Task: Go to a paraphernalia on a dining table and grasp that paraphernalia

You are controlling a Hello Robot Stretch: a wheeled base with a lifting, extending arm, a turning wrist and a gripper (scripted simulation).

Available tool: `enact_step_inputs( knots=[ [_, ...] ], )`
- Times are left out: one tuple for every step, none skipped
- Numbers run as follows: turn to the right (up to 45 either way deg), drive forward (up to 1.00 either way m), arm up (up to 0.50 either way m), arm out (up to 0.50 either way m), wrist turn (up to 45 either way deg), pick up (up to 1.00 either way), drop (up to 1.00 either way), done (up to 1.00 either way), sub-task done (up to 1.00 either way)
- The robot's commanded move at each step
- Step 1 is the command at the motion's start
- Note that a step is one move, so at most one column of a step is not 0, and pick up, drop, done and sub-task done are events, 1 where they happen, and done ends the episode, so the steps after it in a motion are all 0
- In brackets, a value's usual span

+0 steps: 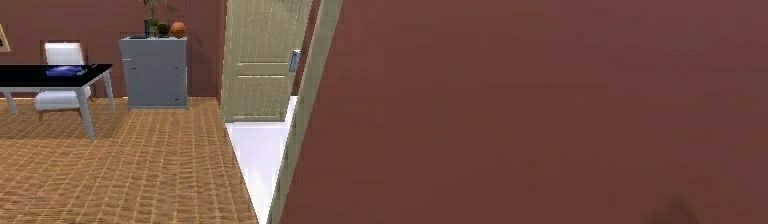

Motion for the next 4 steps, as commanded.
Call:
enact_step_inputs(
  knots=[
    [-3.0,0.00,0.00,0.00,0.0,0.00,0.00,0.00,0.00],
    [0.0,0.75,0.00,0.00,0.0,0.00,0.00,0.00,0.00],
    [-39.0,0.00,0.00,0.00,0.0,0.00,0.00,0.00,0.00],
    [-3.0,0.00,0.00,0.00,0.0,0.00,0.00,0.00,0.00]
  ],
)
